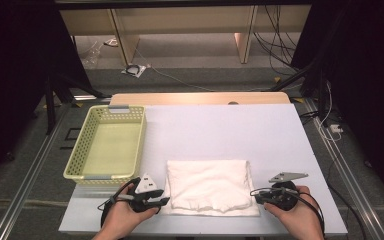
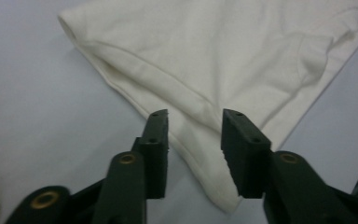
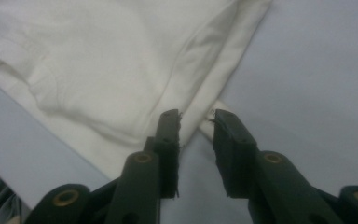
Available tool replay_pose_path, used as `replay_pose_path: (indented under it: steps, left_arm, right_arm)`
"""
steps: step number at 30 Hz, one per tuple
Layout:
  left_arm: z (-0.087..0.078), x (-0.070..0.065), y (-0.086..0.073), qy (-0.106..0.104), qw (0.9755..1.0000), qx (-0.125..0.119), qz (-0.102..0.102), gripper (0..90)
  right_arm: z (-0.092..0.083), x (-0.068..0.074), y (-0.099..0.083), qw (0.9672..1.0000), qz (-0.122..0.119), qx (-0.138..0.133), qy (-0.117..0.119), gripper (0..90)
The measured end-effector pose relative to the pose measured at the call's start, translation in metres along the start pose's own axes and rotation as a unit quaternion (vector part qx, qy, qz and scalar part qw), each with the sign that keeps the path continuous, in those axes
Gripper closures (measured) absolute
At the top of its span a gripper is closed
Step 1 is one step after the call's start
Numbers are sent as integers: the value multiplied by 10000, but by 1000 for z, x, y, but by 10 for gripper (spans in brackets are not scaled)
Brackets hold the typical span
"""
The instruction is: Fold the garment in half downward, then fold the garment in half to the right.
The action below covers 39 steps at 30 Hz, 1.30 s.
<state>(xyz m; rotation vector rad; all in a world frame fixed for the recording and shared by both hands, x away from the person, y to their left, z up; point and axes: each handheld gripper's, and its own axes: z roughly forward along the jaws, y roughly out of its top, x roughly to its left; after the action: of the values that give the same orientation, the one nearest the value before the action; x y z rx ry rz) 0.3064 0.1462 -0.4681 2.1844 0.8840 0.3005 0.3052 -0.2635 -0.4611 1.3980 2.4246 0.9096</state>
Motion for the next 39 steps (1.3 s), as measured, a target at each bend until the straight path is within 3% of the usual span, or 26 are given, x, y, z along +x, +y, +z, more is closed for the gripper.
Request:
replay_pose_path:
  steps: [5, 12, 20, 31, 39]
  left_arm:
    - [1, 0, 1, -8, 9998, -118, -181, 389]
    - [5, 2, -2, -27, 9996, -59, -280, 341]
    - [8, -1, -2, 25, 9997, 3, -259, 339]
    - [14, -1, 1, 72, 9977, 113, -660, 349]
    - [21, -5, 8, 111, 9968, 131, -778, 356]
  right_arm:
    - [5, 0, 4, 9975, -127, -683, -137, 601]
    - [8, -1, 9, 9914, -281, -1254, -252, 503]
    - [6, -4, 6, 9903, -219, -1325, -369, 473]
    - [6, -3, 6, 9893, -166, -1370, -477, 419]
    - [6, -2, 5, 9894, -201, -1359, -465, 416]
